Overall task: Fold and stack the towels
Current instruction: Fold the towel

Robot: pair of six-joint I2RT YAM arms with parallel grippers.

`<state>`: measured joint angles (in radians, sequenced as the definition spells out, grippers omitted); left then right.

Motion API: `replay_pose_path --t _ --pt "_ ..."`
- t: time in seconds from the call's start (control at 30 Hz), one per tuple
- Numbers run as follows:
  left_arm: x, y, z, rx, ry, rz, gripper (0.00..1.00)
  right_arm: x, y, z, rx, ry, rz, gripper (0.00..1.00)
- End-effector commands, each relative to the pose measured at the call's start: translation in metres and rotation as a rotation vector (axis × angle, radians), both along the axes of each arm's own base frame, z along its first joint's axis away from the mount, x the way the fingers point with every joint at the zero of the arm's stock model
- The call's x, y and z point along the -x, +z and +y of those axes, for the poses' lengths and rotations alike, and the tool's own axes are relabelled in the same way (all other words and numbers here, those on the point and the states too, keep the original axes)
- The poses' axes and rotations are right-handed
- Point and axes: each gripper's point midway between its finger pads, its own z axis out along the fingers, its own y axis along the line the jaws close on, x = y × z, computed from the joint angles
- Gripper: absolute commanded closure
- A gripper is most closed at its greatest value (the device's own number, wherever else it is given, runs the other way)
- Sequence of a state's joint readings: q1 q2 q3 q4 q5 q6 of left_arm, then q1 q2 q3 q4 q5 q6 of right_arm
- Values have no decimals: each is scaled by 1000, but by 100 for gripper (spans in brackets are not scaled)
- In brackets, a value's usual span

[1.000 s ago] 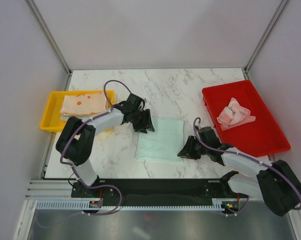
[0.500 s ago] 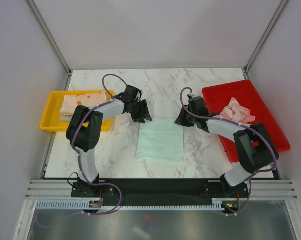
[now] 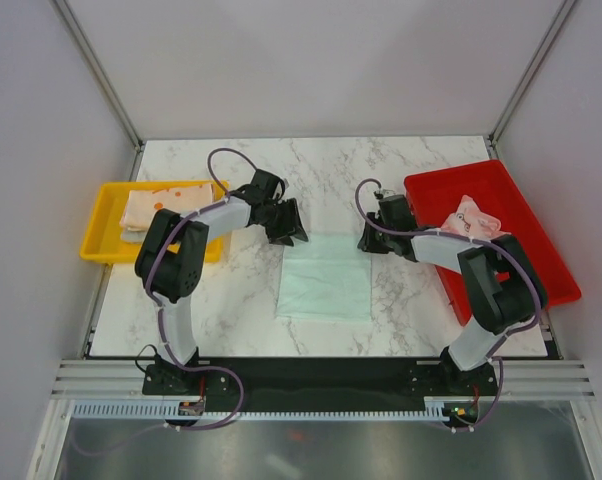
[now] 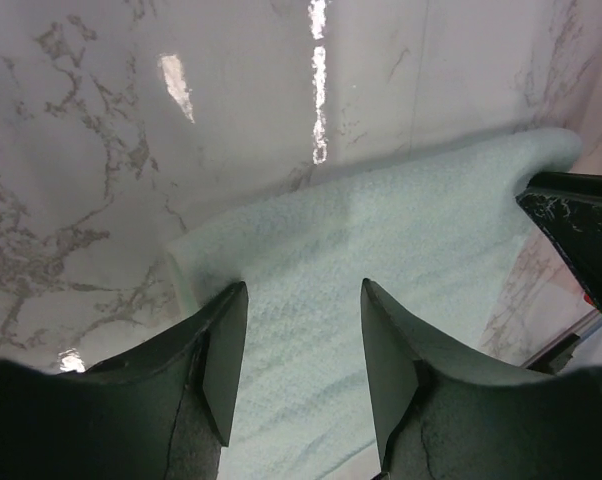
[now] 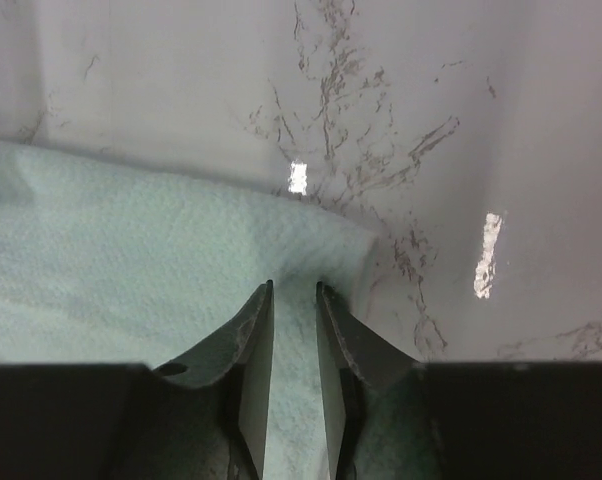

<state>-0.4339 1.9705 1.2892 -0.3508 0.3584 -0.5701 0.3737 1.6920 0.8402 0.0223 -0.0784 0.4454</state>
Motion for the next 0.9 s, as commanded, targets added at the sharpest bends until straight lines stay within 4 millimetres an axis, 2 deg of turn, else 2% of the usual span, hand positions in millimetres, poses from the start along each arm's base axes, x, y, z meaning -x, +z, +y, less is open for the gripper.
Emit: replay_pose_path --t 0.0,0.03,0.1,0.13,0.2,0.23,0.3,0.33,0.43,0.5,0.57,0.6,0.63,0.77,0.87 --pt "-13 42 -22 103 -90 -86 43 -5 39 7 2 112 -89 67" --pt "-18 62 -28 135 -119 -124 43 -1 50 12 -16 157 -87 65" --pt "-20 76 -28 130 -179 -173 41 -6 68 17 -4 243 -125 59" --pt "-25 89 -29 135 -200 -215 39 0 63 17 -7 275 -89 57" --pt "-30 91 -27 112 -242 -255 37 -8 61 8 1 263 -73 50" --pt "-34 90 -26 95 -251 -269 37 -6 51 12 -26 282 -33 48" --pt "-39 81 -19 39 -275 -288 37 -14 49 12 -47 286 -22 44" --pt "-40 74 -13 4 -281 -280 37 -13 37 11 -28 304 13 43" --pt "-39 38 3 -94 -340 -255 36 -16 26 6 -8 336 57 42" --pt "-37 26 10 -105 -388 -253 34 -19 29 7 -45 366 53 42" --pt "-36 20 9 -55 -414 -240 33 -18 24 10 -73 410 72 41" --pt "-36 12 9 -37 -430 -222 33 -25 28 7 -77 409 68 41" --pt "-34 10 7 -12 -446 -214 33 -22 21 3 -75 412 105 41" --pt "-34 -3 14 -30 -488 -219 33 -31 22 -17 -44 414 94 40" --pt "-33 -9 16 -12 -495 -204 33 -30 24 -19 -68 447 100 39"
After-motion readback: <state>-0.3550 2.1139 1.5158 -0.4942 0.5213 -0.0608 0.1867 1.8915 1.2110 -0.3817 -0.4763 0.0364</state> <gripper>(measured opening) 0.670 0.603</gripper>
